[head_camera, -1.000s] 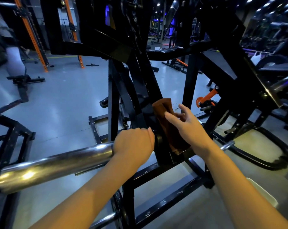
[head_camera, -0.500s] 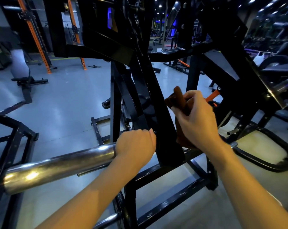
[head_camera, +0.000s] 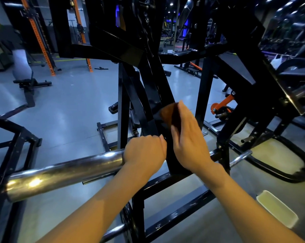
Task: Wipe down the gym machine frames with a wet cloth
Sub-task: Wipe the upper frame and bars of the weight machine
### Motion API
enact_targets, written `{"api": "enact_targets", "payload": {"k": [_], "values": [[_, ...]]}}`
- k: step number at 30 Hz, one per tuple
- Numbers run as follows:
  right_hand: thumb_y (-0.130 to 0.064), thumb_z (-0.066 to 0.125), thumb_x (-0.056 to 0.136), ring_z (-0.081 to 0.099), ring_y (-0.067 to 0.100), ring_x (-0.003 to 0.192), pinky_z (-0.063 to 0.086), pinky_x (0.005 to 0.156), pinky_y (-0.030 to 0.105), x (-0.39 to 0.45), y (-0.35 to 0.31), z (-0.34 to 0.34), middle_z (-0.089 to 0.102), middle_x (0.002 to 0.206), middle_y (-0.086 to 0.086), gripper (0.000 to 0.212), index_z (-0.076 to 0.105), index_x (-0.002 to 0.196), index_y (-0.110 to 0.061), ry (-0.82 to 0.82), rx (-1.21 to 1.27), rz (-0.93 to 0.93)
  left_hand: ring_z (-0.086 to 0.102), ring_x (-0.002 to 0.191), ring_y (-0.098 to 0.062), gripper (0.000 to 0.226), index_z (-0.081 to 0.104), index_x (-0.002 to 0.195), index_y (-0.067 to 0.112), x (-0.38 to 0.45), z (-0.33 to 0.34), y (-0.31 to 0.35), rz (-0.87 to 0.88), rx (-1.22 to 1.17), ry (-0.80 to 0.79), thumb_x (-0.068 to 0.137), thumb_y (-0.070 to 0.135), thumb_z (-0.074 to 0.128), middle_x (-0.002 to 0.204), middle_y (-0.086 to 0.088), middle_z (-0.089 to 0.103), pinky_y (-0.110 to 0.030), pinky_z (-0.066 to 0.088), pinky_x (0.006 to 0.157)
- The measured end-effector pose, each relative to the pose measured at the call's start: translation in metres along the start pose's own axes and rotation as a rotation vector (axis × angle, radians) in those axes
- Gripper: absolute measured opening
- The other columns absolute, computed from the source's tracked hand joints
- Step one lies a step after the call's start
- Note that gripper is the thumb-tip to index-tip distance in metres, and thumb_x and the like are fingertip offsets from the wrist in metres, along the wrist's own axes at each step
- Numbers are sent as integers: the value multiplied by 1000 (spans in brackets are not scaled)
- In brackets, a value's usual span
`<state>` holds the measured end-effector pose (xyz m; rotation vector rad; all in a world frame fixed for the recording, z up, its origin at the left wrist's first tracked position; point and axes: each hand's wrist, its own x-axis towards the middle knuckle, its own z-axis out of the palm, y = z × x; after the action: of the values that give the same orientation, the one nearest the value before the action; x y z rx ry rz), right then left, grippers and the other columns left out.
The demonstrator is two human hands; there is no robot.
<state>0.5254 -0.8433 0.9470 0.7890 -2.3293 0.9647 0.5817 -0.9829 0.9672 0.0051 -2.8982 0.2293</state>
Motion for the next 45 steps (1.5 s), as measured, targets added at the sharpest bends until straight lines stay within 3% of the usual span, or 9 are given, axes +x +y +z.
{"api": "enact_targets", "payload": {"k": [2, 7, 10, 13, 16, 20, 32, 38, 45], "values": [[-26, 48, 109, 25, 14, 154, 20, 123, 21, 41, 5, 6, 25, 169, 3, 65, 16, 165, -17, 23, 68, 115, 33, 45, -18, 49, 62, 108, 12, 0, 0, -1, -15, -18, -9, 109, 27, 16, 61, 1, 42, -32, 24, 48], [-39, 35, 109, 50, 20, 133, 45, 112, 52, 86, 13, 15, 46, 154, 1, 52, 31, 159, -27, -34, 111, 258, 33, 46, -19, 46, 59, 109, 11, 0, -2, 0, -15, -62, -10, 108, 22, 15, 62, 0, 40, -31, 28, 49], [-40, 36, 110, 43, 20, 143, 42, 116, 44, 25, 13, 10, 32, 165, -12, 53, 26, 162, -34, -42, 36, 182, 33, 45, -18, 49, 62, 100, 12, 1, -1, 0, -52, -51, -7, 110, 27, 16, 60, 0, 43, -34, 35, 55], [-37, 39, 110, 36, 19, 148, 43, 108, 28, -38, 7, 3, 9, 173, -13, 57, 24, 164, -33, -4, -39, 197, 31, 46, -19, 39, 58, 116, 10, 1, -2, 4, -53, -71, -10, 110, 22, 21, 62, -2, 38, -33, 27, 48], [-33, 41, 109, 38, 31, 147, 54, 104, 42, -35, -1, 8, 5, 173, 5, 56, 26, 163, -29, 50, -121, 239, 35, 48, -20, 39, 58, 115, 11, 3, 0, 4, -67, -76, -18, 110, 23, 22, 62, -2, 39, -33, 29, 49], [-33, 37, 110, 39, 31, 143, 43, 112, 49, 28, -8, 21, 26, 167, 10, 55, 24, 163, -24, 68, -126, 256, 37, 51, -18, 40, 57, 105, 16, 6, -1, 5, -91, -90, -73, 111, 32, 20, 64, -1, 40, -37, 39, 62], [-34, 37, 110, 19, 24, 156, 48, 109, 51, 14, -4, 16, 8, 174, -3, 58, 18, 165, -32, -21, -193, 154, 39, 49, -19, 41, 51, 89, 18, 5, 1, 2, -50, 0, -53, 111, 32, 19, 61, -2, 42, -34, 33, 52], [-35, 36, 111, 17, 26, 157, 44, 113, 52, 84, -10, 21, 7, 174, -1, 61, 11, 166, -25, -23, -136, 135, 30, 47, -21, 22, 54, 117, 11, -3, -12, 0, 115, 97, -65, 107, 11, 34, 64, -2, 31, -35, 39, 51], [-35, 38, 111, 8, 20, 160, 31, 121, 42, 36, -6, 14, 5, 174, -3, 61, 15, 166, -23, -61, -191, 123, 43, 52, -21, 13, 53, 113, 13, -1, -12, 0, 92, 77, -99, 105, 14, 42, 64, -1, 32, -35, 44, 52]]}}
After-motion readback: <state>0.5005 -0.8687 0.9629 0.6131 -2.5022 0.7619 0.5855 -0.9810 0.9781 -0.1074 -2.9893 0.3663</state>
